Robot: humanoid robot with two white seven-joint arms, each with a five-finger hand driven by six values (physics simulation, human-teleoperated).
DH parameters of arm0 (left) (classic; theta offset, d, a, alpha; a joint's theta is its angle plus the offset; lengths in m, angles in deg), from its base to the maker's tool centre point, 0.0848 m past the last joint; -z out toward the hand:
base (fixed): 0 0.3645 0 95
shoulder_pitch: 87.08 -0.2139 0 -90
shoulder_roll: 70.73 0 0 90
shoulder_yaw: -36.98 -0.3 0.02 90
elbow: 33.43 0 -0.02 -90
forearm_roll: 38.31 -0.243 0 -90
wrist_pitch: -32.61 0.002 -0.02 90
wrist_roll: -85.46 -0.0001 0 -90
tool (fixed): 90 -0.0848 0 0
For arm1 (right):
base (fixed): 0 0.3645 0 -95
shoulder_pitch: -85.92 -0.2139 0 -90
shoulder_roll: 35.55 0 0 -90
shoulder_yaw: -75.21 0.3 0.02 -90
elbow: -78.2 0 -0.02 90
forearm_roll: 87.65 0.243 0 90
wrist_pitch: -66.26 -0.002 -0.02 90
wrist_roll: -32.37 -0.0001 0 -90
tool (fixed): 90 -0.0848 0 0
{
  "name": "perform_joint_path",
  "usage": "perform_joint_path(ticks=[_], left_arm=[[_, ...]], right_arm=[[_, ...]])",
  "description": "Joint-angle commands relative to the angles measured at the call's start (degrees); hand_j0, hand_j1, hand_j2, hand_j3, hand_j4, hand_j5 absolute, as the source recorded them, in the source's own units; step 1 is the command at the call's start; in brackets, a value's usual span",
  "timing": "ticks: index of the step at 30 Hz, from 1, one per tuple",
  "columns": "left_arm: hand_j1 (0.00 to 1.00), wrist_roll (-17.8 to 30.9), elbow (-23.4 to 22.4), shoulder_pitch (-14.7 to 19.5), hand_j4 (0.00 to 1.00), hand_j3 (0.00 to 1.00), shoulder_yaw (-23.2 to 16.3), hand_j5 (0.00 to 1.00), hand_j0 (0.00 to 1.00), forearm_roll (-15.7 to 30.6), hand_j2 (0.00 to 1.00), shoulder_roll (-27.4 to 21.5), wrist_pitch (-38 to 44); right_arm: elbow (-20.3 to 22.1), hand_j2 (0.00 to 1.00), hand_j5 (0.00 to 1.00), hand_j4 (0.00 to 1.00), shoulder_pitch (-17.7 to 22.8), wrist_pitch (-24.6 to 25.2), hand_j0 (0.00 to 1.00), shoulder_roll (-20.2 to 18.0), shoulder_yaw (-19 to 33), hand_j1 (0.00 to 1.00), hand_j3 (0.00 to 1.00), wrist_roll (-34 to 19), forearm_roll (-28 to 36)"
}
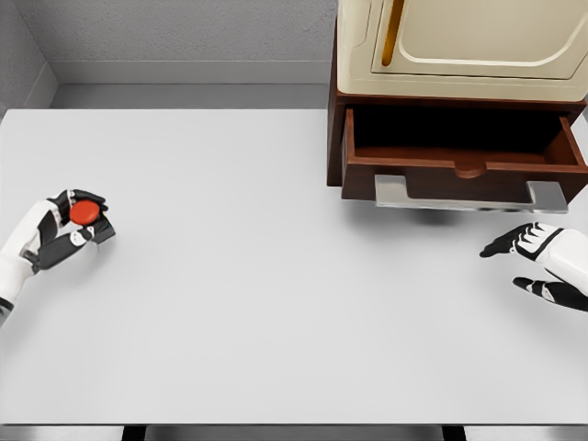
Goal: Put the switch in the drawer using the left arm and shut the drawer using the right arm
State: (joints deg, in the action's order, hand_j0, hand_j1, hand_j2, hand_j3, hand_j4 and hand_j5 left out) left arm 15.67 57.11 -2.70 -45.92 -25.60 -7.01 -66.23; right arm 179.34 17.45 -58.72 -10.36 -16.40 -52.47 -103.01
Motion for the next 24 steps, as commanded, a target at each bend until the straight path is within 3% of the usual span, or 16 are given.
perform_joint_path(ticks=[1,13,24], left_arm=[[0.43,0.0,1.2,0.0,0.43,0.43,0.1,0.43,0.43,0.3,0.43,0.0,0.0],[0.43,-0.2,7.2,1.3,0.43,0.43,-3.1,0.43,0.43,0.2,0.43,-0.6,0.9],[0.43,-0.1,8.4,11.9,0.43,0.43,-13.1,0.43,0.43,0.1,0.43,-0.7,5.5]], right_arm=[[0.0,0.7,0.7,0.7,0.1,0.0,0.7,-0.2,0.0,0.7,0.7,0.0,0.3],[0.0,0.69,0.69,0.69,0.4,0.0,0.69,-0.5,0.0,0.69,0.69,0.1,0.4],[0.0,0.68,0.68,0.68,0.4,0.0,0.68,-0.6,0.0,0.68,0.68,0.0,0.4]])
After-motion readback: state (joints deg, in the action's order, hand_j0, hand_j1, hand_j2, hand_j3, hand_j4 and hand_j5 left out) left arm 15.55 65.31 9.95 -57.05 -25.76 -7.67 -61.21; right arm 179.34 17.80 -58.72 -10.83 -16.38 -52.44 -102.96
